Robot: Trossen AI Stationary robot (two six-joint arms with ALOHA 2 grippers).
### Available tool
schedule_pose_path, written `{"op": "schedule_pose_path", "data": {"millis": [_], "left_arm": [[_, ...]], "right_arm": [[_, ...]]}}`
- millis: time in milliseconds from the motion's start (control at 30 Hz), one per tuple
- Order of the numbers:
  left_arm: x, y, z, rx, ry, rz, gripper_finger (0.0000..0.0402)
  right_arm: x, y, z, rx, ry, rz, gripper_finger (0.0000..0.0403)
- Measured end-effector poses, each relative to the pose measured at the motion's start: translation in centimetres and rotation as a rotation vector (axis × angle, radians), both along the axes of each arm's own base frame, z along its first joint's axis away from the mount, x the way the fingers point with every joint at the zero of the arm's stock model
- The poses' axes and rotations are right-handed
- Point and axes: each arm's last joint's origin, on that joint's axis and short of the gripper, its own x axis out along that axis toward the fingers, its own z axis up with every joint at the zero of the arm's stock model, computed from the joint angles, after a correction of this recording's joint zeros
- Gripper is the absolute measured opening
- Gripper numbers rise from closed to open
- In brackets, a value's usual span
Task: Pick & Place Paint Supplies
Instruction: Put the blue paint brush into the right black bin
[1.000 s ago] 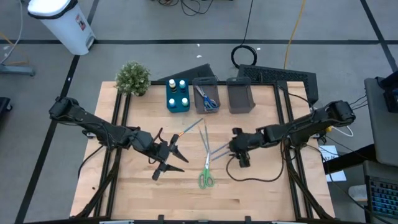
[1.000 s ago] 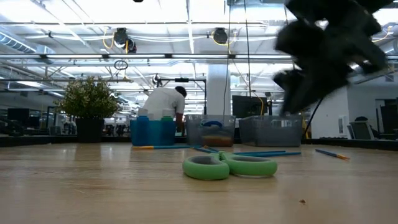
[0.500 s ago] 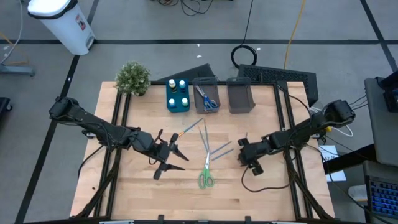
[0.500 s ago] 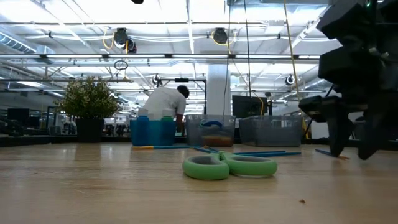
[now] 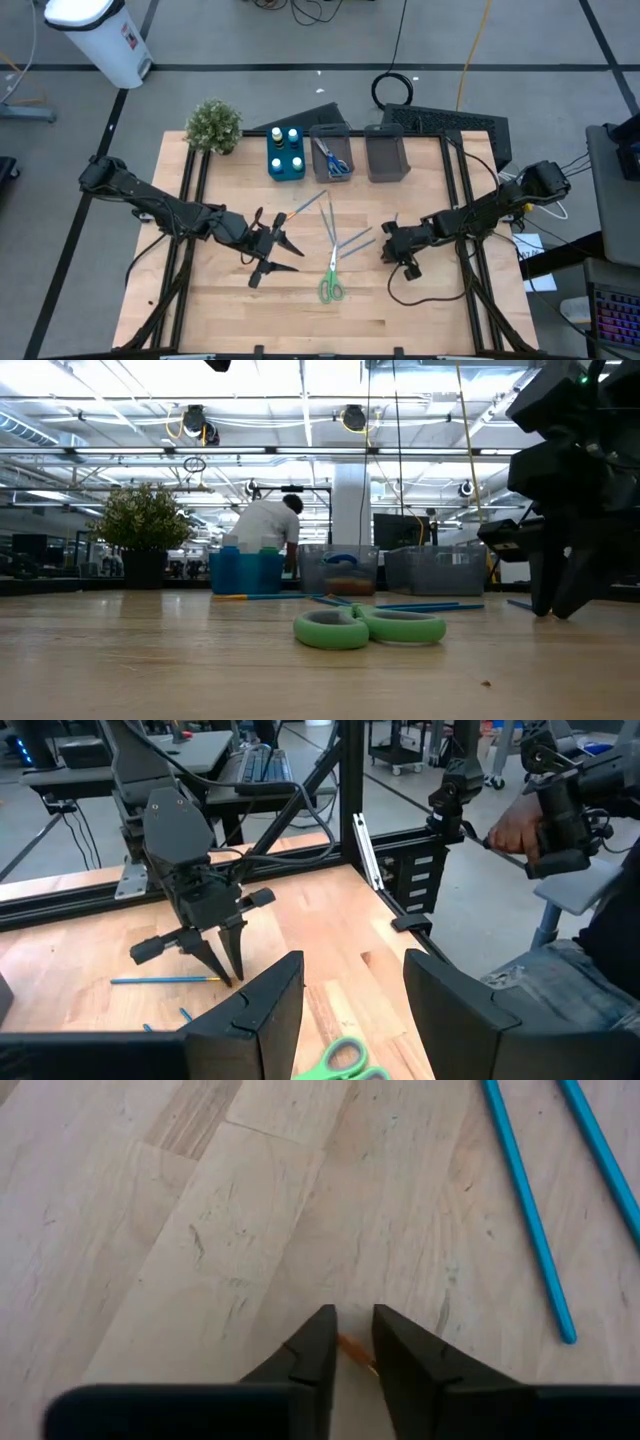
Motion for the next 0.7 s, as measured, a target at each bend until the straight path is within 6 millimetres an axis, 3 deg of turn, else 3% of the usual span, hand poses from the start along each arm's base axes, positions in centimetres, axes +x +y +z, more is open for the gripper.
{"op": "schedule_pose_path", "data": {"millis": [167,400,700], "left_arm": [[0.0,0.0,0.0,0.001,0.003,0.000,0.0182],[0.0,0.0,0.0,0.001,0.003,0.000,0.0182],[0.0,0.0,0.0,0.001,0.002,0.000,0.0182]], "right_arm": [[-0.3,-0.1,-0.3,-0.004,0.013,0.001,0.0005],[-0.1,-0.1,-0.1,-0.030,-0.026,-0.024,0.0001],[1.1,0.1,1.6,0.014,-0.241,-0.034,0.0000]]}}
